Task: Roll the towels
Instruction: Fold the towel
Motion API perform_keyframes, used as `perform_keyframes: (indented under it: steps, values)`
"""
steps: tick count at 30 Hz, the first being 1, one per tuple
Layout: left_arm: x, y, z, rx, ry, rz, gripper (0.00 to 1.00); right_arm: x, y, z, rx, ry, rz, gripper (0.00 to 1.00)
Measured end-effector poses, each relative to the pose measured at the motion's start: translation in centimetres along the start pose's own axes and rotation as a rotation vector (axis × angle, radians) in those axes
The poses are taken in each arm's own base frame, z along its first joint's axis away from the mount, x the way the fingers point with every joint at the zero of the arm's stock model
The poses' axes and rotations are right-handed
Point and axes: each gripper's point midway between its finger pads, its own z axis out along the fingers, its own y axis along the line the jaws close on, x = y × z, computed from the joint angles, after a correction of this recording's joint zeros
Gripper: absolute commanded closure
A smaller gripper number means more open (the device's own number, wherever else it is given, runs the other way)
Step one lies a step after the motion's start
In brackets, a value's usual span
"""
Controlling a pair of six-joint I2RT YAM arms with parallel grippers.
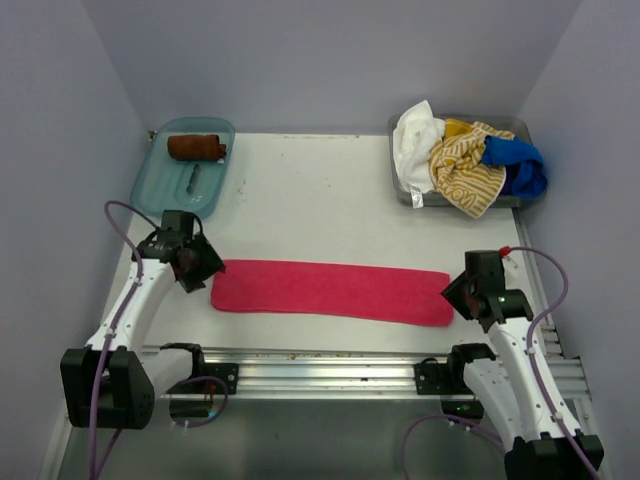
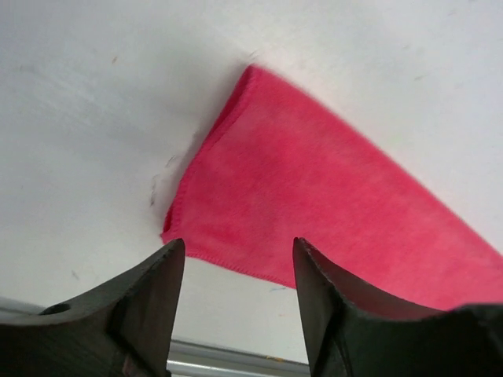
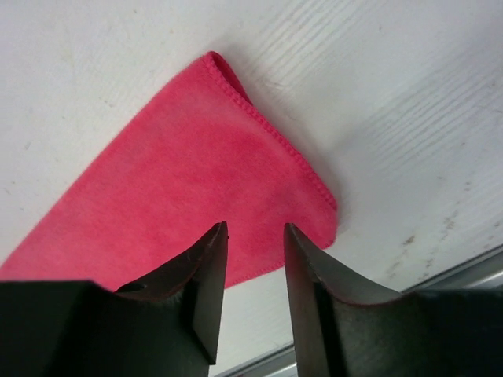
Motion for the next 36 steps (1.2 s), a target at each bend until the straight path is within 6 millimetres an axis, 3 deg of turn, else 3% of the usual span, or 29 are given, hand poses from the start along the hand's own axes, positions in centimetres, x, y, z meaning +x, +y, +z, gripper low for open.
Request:
perform_keyframes:
  steps: [1, 3, 6, 10, 16, 18, 22, 32, 36]
  values:
    - [-0.7, -0.8, -0.4, 0.034, -0.023, 0.005, 0.42, -0.2, 0.4, 0.2, -0.005, 0.002, -0.007, 0.75]
    - [-1.9, -2.4, -0.9, 0.096, -0.066, 0.013, 0.47, -0.5, 1.3, 0.6, -0.018, 0.009, -0.021, 0.83]
    - [-2.2, -4.6, -0.5, 0.154, -0.074, 0.052, 0.50, -1.0, 2.4, 1.8, -0.011, 0.025, -0.057, 0.85]
    - [-1.0, -6.5, 2.6, 0.164, 0.010, 0.094, 0.51, -1.8, 3.9, 4.2, 0.034, 0.065, -0.123, 0.89]
    - [0.3, -6.0, 7.2, 0.089, 0.117, 0.094, 0.51, -1.3, 4.2, 8.3, 0.100, 0.128, -0.201, 0.91]
    - [0.3, -5.9, 7.7, 0.079, 0.129, 0.090, 0.51, -0.9, 4.1, 9.6, 0.135, 0.163, -0.227, 0.92]
    - [-0.4, -6.2, 8.0, 0.082, 0.119, 0.084, 0.47, -2.1, 5.9, 10.8, 0.120, 0.152, -0.245, 0.93]
    - [-2.0, -7.2, 8.7, 0.103, 0.134, 0.066, 0.47, -2.8, 7.0, 11.4, 0.092, 0.137, -0.259, 0.93]
    - [-2.3, -7.4, 8.8, 0.122, 0.143, 0.055, 0.46, -3.0, 7.3, 10.7, 0.059, 0.128, -0.264, 0.81]
